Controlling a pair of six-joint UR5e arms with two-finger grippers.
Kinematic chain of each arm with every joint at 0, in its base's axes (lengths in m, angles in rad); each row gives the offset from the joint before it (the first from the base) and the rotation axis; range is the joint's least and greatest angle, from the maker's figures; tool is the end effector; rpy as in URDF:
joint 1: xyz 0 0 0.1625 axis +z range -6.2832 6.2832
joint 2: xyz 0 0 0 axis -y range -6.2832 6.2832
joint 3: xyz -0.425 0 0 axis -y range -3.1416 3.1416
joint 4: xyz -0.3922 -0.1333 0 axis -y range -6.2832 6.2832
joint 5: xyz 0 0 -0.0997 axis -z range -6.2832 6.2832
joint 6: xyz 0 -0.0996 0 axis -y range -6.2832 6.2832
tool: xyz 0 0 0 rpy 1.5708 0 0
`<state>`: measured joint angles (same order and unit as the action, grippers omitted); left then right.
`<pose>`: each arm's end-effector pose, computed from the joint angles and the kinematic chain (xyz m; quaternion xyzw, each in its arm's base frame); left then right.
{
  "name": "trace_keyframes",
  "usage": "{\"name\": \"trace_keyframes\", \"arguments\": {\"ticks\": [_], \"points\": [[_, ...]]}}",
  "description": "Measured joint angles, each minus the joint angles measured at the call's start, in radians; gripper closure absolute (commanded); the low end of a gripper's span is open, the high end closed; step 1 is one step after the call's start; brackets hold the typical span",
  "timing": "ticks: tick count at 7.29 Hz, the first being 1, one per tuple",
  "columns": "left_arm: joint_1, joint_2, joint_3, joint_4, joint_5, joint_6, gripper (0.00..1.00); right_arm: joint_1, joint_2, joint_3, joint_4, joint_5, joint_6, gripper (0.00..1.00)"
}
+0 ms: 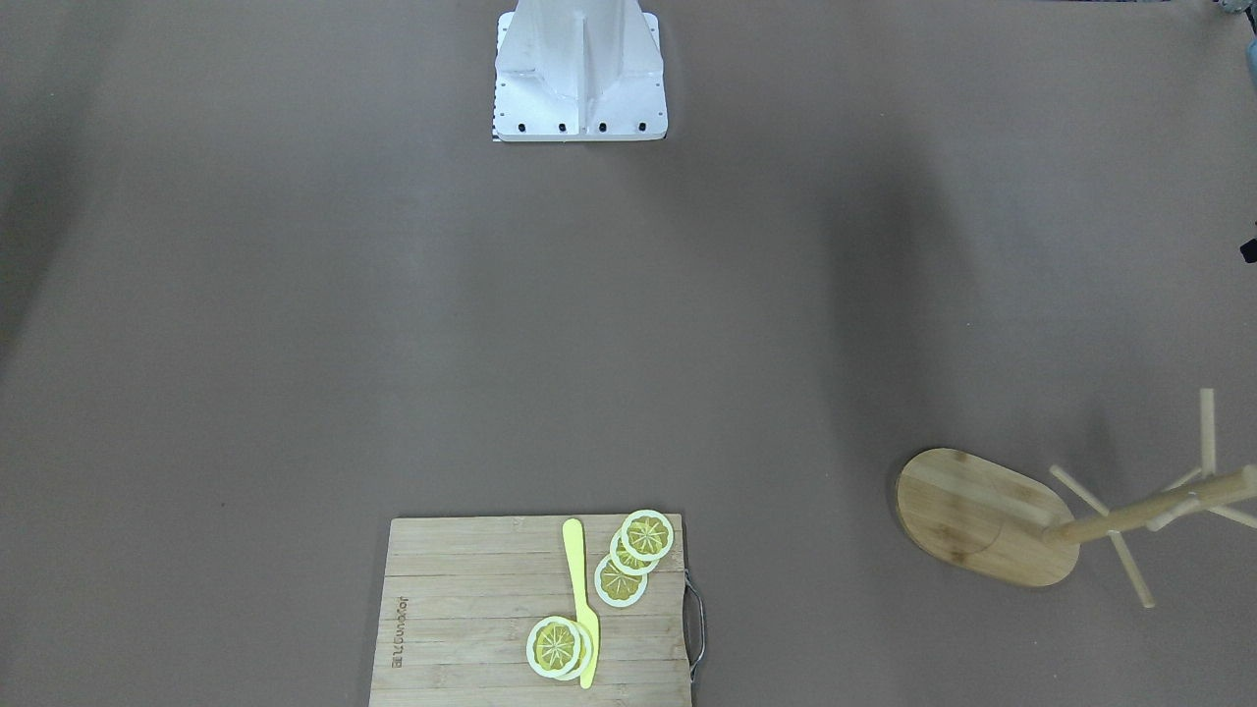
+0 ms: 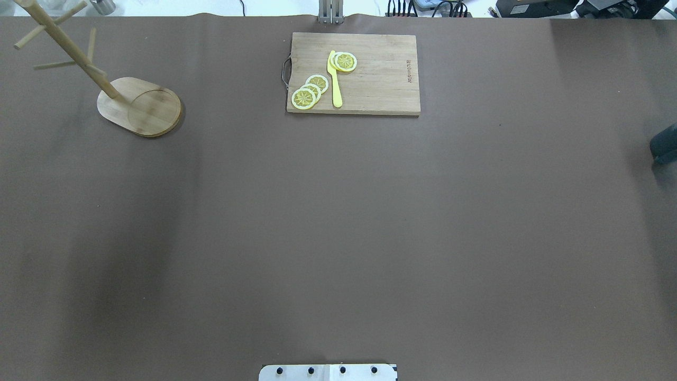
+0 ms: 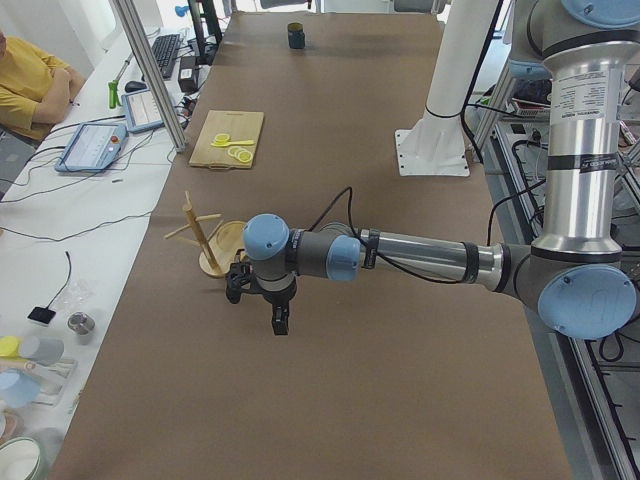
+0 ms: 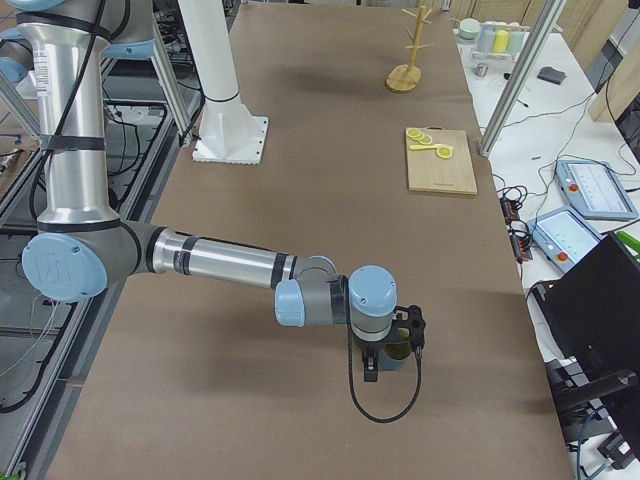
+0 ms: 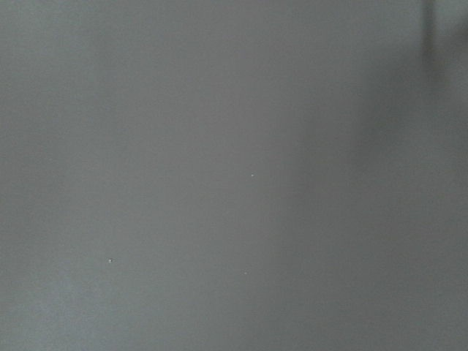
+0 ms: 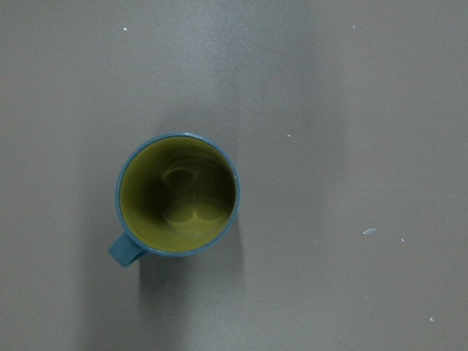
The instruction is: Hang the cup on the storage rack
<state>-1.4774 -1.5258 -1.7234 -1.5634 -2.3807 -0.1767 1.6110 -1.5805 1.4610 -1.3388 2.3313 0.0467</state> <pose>-0.0164 -0.4805 0.6033 -0.0074 0.3961 -0.0185 0.9180 0.0844 -0.4895 0.6947 0.0510 -0.3707 0.0194 0.9271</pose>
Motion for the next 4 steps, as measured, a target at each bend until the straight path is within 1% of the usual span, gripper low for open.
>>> {"name": "trace_keyframes", "arguments": {"ticks": [3,4], "points": [[-0.001,-0.012,-0.02,-0.005,-0.001,0.001,0.01,0.001,-0.019,0.019,0.0,0.006,0.012,0.0],[-0.001,-0.012,-0.017,-0.034,-0.001,0.003,0.01,0.0,-0.018,0.015,-0.001,0.006,0.022,0.0]]}}
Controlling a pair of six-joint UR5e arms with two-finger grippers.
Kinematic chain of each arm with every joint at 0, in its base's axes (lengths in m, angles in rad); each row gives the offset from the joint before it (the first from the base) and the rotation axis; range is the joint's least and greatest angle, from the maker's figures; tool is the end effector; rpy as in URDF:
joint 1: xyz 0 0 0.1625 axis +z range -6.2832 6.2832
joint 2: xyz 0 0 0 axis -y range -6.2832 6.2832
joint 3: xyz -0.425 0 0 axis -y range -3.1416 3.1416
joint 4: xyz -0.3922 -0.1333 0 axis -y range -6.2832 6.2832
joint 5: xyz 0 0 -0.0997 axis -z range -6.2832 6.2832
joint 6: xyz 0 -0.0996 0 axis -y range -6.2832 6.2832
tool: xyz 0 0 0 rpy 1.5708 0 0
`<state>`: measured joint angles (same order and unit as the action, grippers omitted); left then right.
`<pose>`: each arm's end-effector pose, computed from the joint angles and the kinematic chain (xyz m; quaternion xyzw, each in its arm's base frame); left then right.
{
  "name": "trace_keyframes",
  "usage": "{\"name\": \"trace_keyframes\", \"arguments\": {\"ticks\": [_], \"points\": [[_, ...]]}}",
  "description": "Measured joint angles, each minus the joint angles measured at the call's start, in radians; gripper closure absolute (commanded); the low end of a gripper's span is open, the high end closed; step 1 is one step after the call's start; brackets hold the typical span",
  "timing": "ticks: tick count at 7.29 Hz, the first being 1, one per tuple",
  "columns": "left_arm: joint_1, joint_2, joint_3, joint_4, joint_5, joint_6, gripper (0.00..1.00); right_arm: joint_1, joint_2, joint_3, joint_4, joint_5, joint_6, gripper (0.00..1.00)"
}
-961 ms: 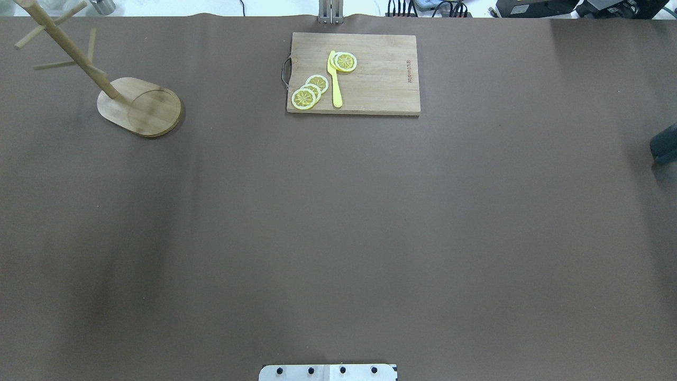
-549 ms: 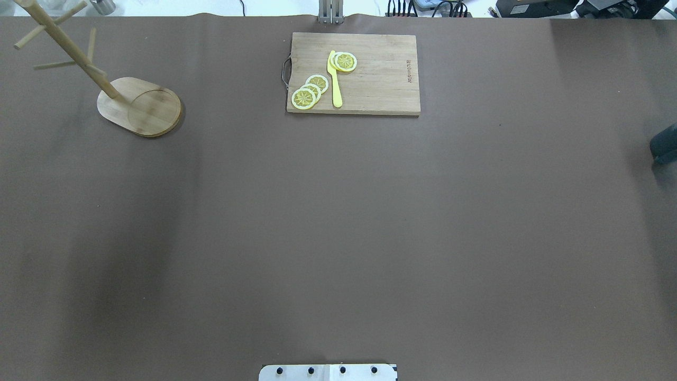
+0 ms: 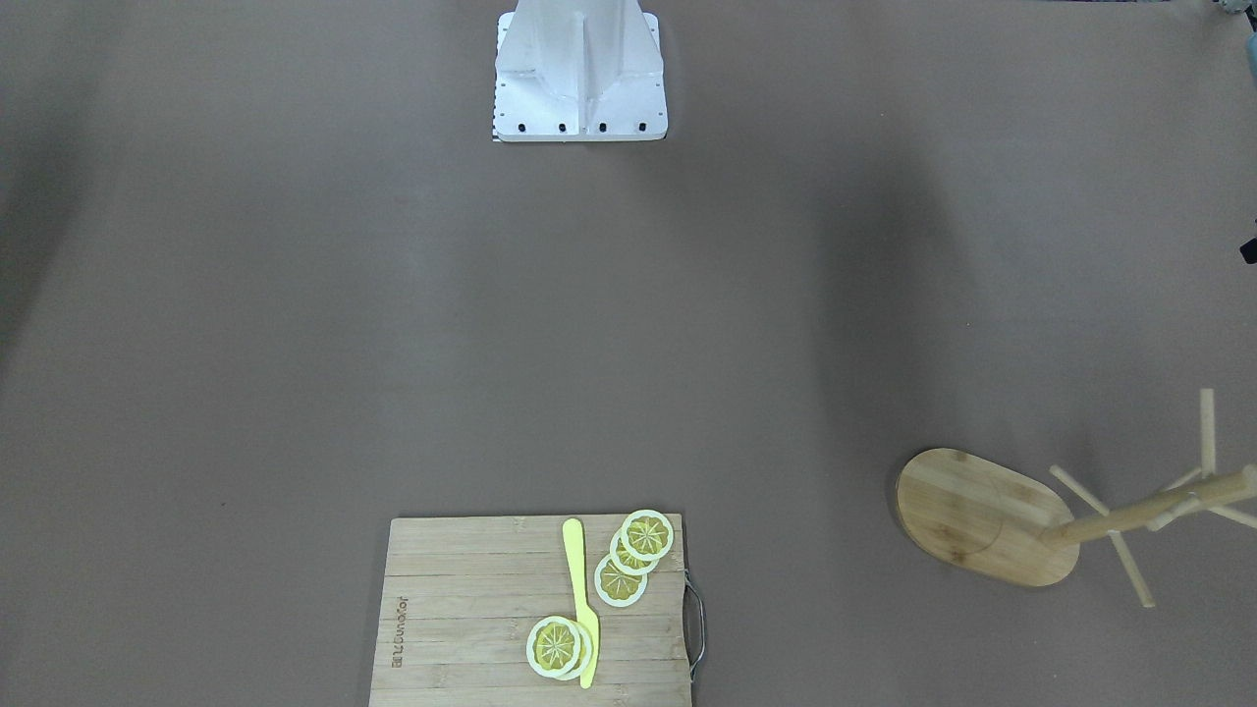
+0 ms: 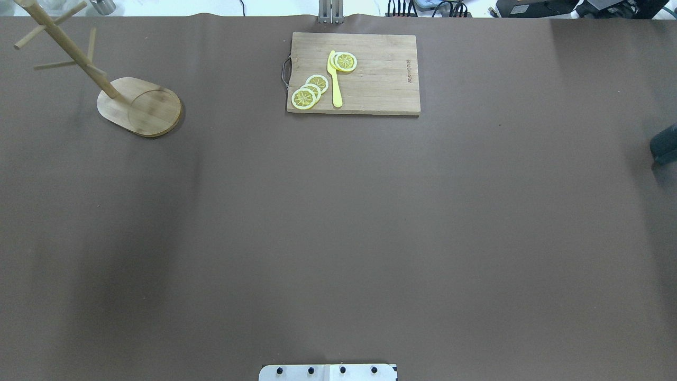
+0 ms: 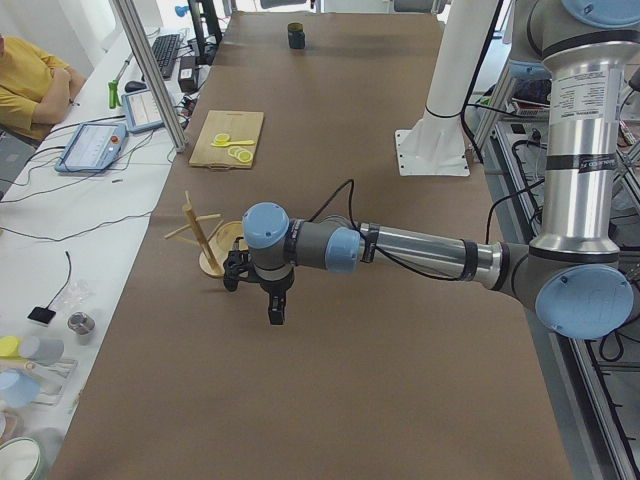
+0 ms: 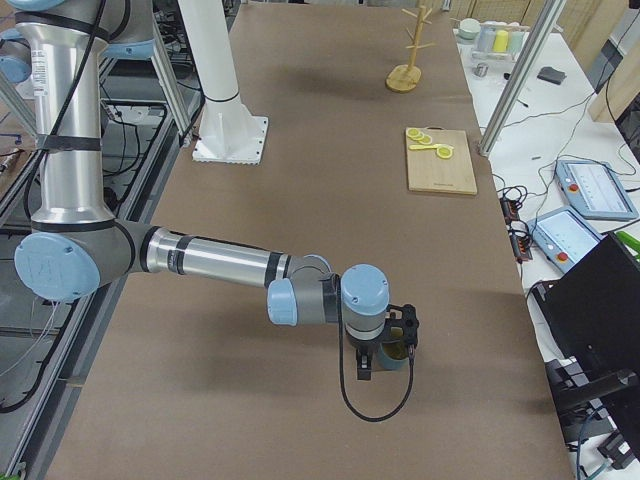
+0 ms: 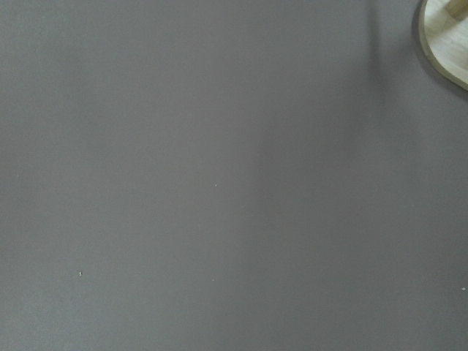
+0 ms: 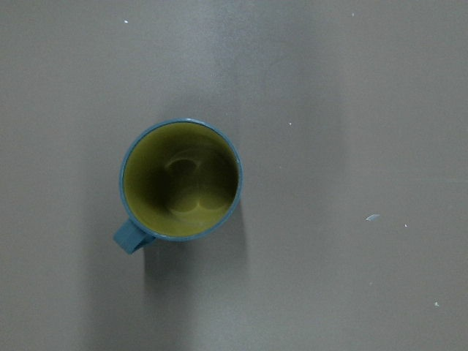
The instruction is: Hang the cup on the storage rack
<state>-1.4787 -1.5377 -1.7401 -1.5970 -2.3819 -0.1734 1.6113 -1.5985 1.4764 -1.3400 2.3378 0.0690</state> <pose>-0.0163 -0.4876 0.5856 0.0218 0.3996 -0.0052 0.9164 0.0837 -0.4814 0.6956 0.0450 -0.3743 0.0304 0.9257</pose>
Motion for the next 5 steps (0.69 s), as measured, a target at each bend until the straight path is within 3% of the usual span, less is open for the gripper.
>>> {"name": "trace_keyframes", "arguments": {"ticks": [3,5], "points": [[0.0,0.008,0.044,-0.111,0.0,-0.006,0.01,-0.005,-0.005,-0.036,0.066,0.011,0.004,0.0],[0.0,0.005,0.054,-0.12,0.0,-0.019,0.01,-0.026,0.115,-0.215,0.123,0.01,0.006,0.0]]}}
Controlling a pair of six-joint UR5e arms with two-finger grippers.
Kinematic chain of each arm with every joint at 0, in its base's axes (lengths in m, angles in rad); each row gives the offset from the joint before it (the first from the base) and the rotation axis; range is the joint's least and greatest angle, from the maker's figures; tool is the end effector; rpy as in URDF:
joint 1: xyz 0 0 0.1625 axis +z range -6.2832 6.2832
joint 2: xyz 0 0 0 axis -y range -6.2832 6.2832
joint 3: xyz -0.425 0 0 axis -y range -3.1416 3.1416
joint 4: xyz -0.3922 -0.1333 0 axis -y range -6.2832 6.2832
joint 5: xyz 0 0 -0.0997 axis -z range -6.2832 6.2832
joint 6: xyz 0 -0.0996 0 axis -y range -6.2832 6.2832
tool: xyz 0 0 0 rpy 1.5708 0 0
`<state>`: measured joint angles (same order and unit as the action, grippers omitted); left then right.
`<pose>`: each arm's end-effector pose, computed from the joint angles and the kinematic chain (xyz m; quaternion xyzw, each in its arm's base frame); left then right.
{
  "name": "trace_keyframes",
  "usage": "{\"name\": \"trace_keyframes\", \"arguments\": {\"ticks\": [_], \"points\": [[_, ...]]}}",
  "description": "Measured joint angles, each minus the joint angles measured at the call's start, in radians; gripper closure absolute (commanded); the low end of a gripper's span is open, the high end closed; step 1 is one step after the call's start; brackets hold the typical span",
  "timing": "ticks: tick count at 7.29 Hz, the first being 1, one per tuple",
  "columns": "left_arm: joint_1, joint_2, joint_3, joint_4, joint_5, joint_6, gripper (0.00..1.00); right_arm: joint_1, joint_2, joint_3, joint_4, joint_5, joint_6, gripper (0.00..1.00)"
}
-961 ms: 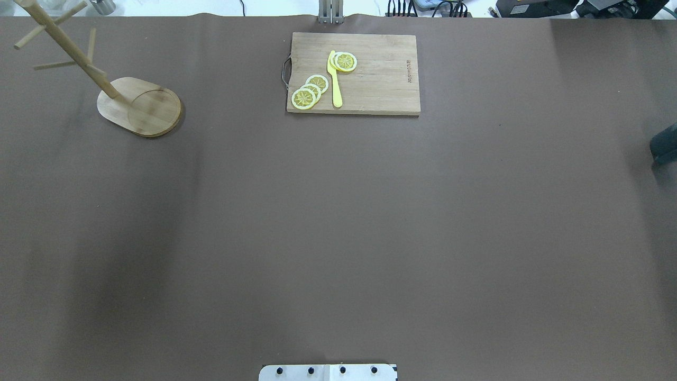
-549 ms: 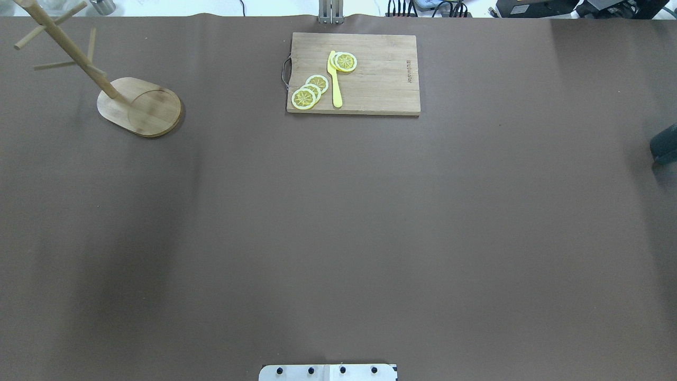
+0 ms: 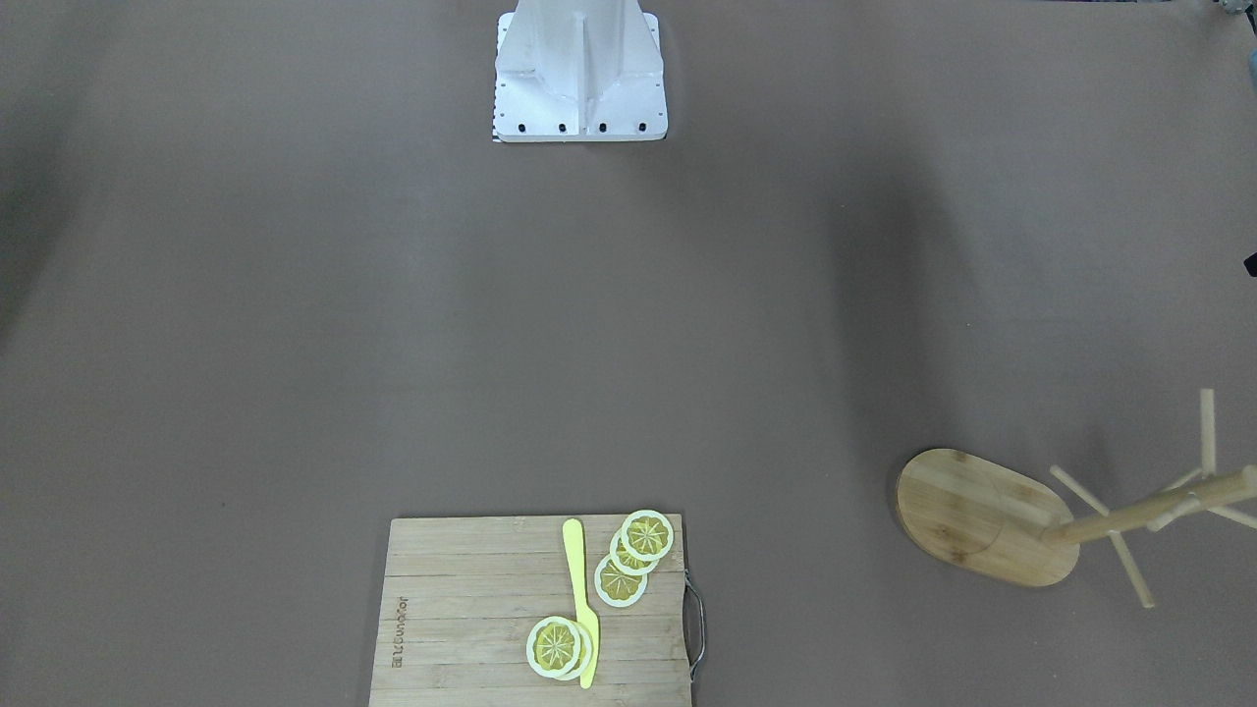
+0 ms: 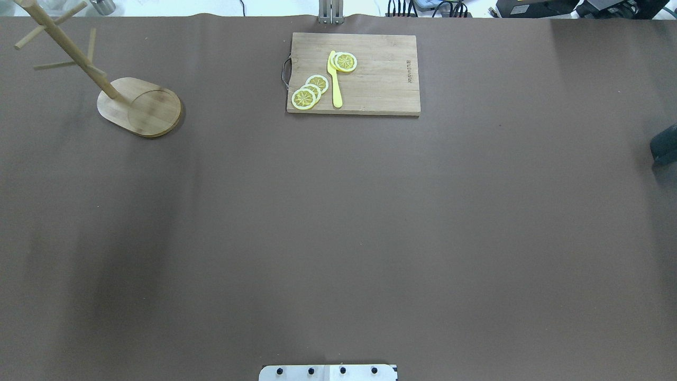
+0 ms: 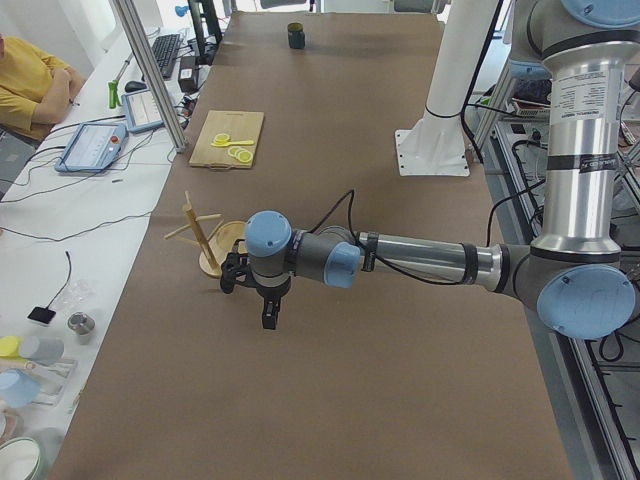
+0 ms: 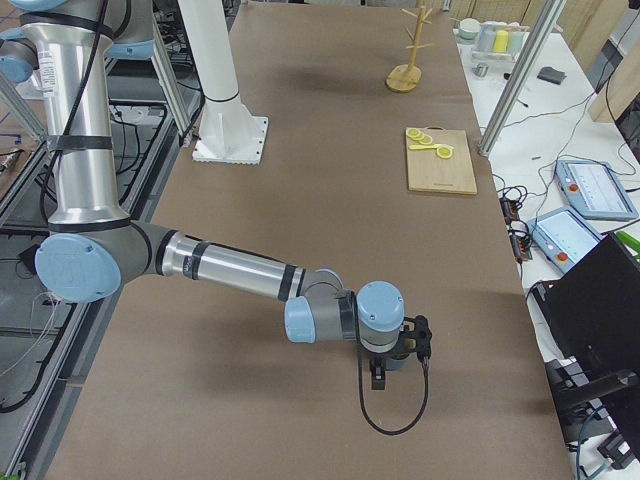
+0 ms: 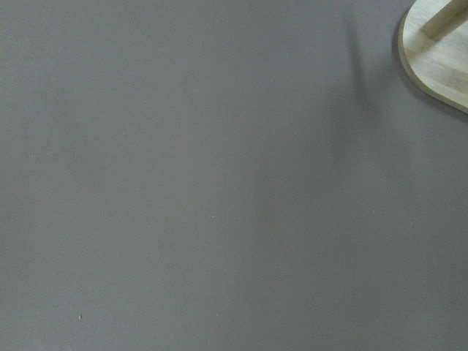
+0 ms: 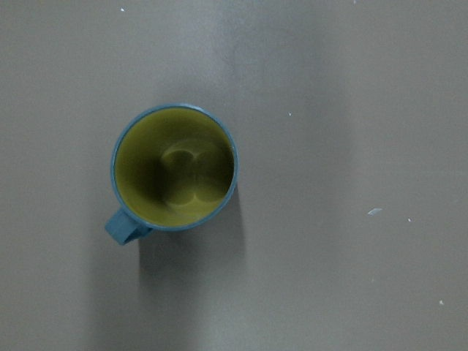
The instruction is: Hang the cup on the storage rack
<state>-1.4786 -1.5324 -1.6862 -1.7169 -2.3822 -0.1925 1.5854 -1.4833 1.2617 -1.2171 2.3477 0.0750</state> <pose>-0.0160 -0.4907 0.6018 0.0456 0.4028 -0.0019 0.9142 0.0712 -0.5270 0.7293 0.0496 -0.3796 0.0164 0.9237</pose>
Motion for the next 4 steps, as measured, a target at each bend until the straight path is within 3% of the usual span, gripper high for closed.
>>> {"name": "trace_keyframes", "arguments": {"ticks": [2,3,4], "points": [[0.001,-0.001,0.004,-0.001,-0.001,-0.007,0.01,-0.048,0.095,-0.156,0.054,-0.003,0.0,0.0],[0.001,-0.003,0.006,-0.001,-0.001,-0.008,0.01,-0.066,0.107,-0.186,0.074,-0.004,0.001,0.0],[0.001,-0.004,0.007,-0.001,-0.002,-0.008,0.01,-0.079,0.111,-0.201,0.083,-0.004,0.001,0.06]]}}
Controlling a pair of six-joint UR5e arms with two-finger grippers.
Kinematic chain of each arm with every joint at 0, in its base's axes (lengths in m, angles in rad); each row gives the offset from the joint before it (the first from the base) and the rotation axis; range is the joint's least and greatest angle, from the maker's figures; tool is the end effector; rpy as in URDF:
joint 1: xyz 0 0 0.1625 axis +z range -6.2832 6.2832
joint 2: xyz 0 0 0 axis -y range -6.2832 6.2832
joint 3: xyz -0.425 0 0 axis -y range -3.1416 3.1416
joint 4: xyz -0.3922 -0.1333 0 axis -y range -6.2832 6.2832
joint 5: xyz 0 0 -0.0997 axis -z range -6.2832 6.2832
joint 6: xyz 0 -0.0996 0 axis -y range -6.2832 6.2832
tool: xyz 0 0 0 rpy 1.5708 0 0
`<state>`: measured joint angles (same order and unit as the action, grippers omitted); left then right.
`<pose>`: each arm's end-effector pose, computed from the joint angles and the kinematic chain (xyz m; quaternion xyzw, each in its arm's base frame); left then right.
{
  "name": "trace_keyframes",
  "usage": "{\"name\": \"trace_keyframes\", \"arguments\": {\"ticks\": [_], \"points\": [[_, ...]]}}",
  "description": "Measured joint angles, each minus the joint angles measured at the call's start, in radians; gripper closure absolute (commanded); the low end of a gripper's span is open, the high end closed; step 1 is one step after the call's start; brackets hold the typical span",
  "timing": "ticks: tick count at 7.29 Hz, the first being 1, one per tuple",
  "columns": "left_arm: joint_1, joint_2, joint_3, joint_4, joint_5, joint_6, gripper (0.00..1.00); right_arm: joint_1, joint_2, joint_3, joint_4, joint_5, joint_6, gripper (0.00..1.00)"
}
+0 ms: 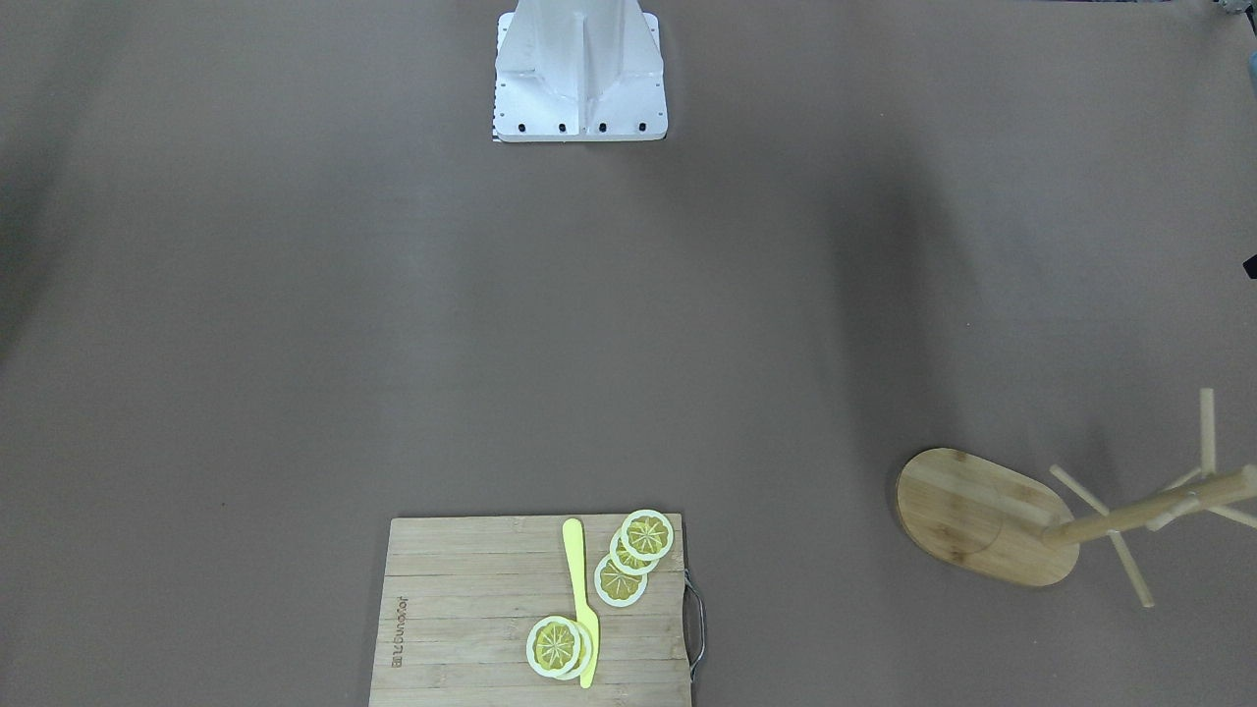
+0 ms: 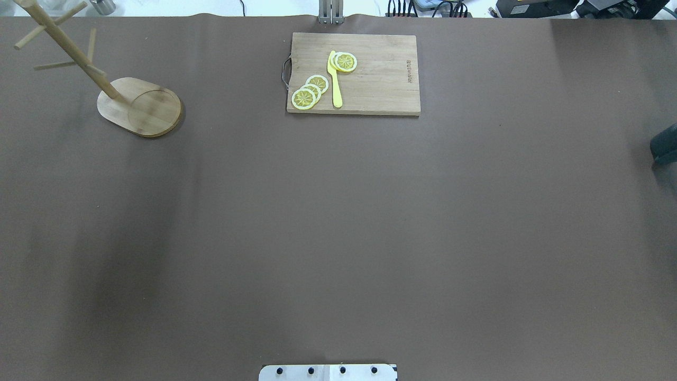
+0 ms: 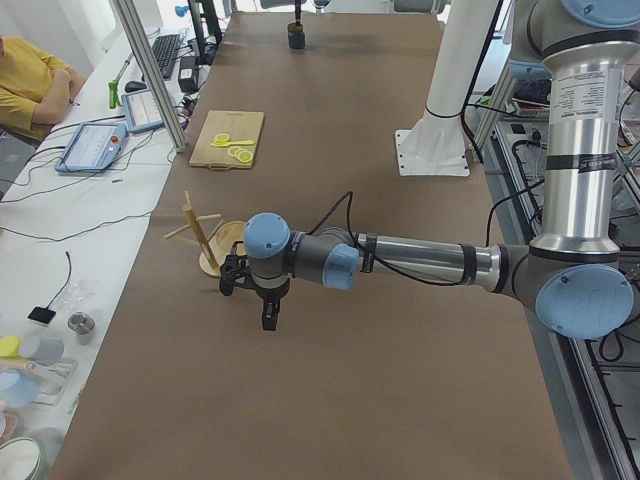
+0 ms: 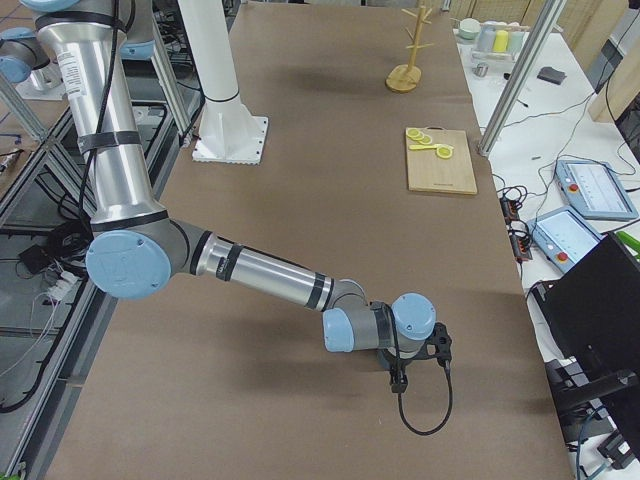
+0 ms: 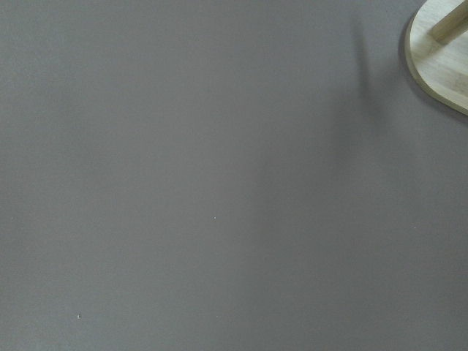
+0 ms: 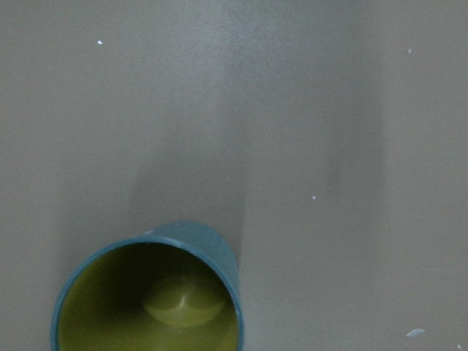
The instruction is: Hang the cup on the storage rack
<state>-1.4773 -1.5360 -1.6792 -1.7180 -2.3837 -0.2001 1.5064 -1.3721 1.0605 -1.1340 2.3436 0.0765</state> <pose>-0.0151 -0.4922 0.6034 0.0426 0.4035 -0.0051 0.9140 0.0273 -0.5680 0.7577 0.0313 -0.3793 -0.0180 0.9246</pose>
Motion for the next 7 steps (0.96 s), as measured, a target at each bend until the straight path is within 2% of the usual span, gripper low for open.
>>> {"name": "trace_keyframes", "arguments": {"ticks": [1,2,3,7], "points": [[0.0,-0.001,0.0,0.0,0.0,-0.001,0.01,-0.009,0.002,-0.009,0.003,0.0,0.0,0.31],[0.0,-0.001,0.001,0.0,0.0,-0.002,0.01,-0.016,0.003,-0.018,0.004,0.0,0.0,0.92],[0.0,-0.001,0.001,0.0,0.0,-0.002,0.01,-0.021,0.004,-0.022,0.004,0.001,0.003,1.0],[0.0,0.0,0.001,0.0,-0.003,-0.003,0.01,-0.033,0.043,-0.015,-0.002,0.007,0.028,1.0]]}}
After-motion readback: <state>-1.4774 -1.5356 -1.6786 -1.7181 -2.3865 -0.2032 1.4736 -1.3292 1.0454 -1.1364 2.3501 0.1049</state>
